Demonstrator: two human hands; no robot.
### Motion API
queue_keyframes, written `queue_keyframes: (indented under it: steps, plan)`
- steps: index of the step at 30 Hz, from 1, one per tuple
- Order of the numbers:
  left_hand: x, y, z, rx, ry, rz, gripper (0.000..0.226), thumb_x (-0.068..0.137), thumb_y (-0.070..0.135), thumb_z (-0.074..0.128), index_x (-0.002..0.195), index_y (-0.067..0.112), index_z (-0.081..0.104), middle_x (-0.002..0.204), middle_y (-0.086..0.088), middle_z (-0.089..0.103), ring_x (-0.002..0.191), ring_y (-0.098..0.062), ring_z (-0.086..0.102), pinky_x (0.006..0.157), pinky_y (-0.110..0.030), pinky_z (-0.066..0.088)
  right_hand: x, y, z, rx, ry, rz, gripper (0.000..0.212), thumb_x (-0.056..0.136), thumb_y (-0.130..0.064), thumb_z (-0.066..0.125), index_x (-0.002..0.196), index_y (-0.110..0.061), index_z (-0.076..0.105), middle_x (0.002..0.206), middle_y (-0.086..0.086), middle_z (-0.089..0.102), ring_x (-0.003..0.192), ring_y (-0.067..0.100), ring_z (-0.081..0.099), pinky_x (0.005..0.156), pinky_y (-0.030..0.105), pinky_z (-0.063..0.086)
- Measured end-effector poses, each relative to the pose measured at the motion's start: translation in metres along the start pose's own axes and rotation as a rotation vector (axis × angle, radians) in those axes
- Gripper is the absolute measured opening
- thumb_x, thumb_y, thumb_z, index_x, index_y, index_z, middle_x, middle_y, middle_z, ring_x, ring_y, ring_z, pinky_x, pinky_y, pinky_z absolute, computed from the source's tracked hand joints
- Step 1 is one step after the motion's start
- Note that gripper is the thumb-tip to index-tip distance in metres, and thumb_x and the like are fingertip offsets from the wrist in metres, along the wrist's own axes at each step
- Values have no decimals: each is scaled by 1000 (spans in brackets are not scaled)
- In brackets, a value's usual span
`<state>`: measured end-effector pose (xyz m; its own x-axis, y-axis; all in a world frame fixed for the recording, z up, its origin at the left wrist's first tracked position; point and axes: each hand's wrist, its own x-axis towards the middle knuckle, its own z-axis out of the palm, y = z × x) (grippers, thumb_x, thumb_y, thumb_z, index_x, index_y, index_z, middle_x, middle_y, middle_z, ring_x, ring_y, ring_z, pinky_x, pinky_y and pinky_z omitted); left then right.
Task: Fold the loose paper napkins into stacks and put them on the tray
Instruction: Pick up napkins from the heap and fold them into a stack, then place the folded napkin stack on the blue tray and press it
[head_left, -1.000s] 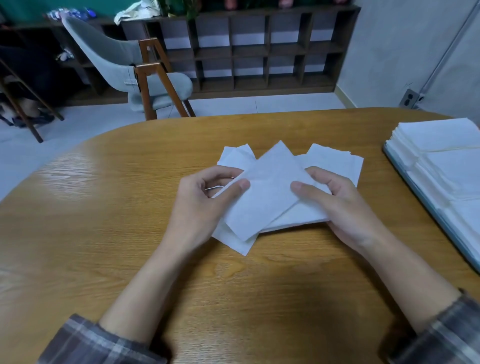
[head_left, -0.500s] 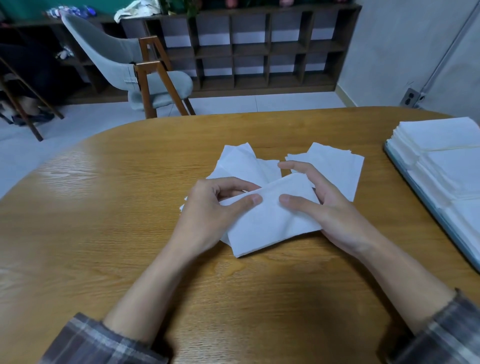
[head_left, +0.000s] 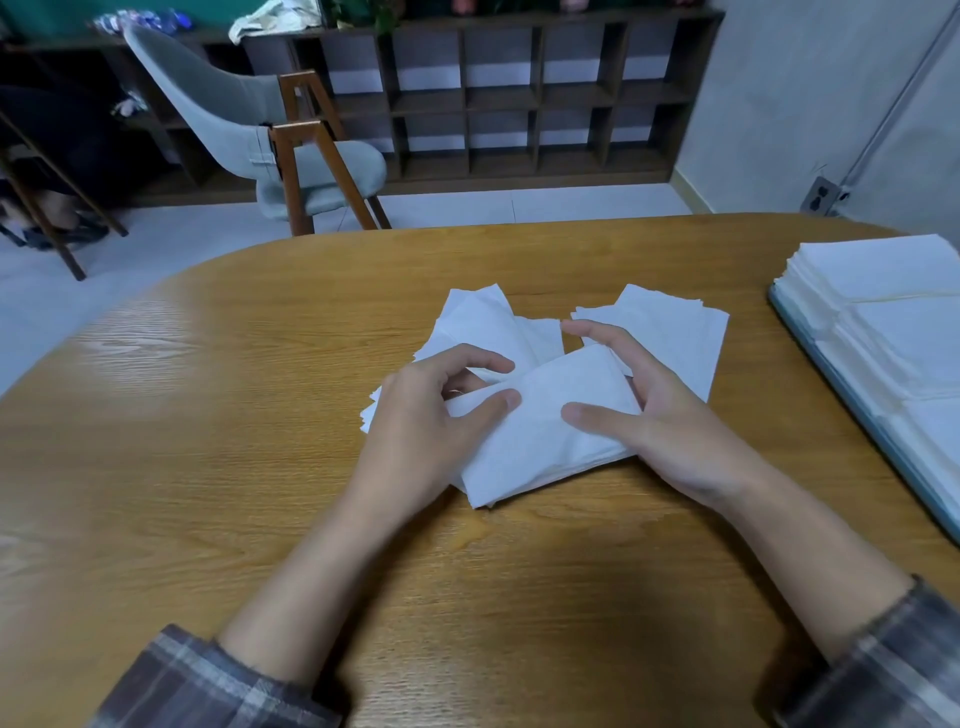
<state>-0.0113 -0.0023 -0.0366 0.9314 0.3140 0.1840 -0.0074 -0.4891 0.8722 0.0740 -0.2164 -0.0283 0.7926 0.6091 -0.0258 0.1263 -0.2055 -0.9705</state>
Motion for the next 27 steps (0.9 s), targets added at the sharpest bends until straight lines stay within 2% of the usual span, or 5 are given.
queue_keyframes:
  steps: [7,16,22,25,27]
  plan:
    - [-1,1,4,24,44,63,23,86,26,87,105,34,77,79,12,73,82,-1,66,73,-11,43,3,4,1,127,-9,2,68,95,-14,74,141,-60,51,128,-1,72,118,19,70,110,47,51]
    - [0,-4,5,178,175,171,34,90,32,83,122,29,70,102,14,65,92,-6,62,75,-12,42,1,4,-3,0,58,-99,84,90,-16,82,149,-59,40,133,-23,63,115,-1,65,92,19,54]
    - [-5,15,0,-428,-144,-138,47,95,72,49,139,56,51,119,7,71,106,-16,72,96,-36,56,2,6,-5,169,114,-154,83,86,-17,82,149,-55,44,149,-38,45,147,2,41,122,42,38]
    - [-9,21,1,-421,-196,-118,55,91,61,59,143,63,41,80,11,64,70,-6,63,69,-17,49,1,6,-6,30,161,-182,78,91,-21,80,149,-55,42,139,-56,37,139,-27,25,115,12,26]
    - [-8,20,5,-341,-208,-69,71,94,35,76,146,61,36,91,3,71,83,-13,68,76,-20,53,-3,4,-10,-25,167,-174,74,94,-23,78,149,-55,41,133,-62,35,130,-35,26,99,-4,27]
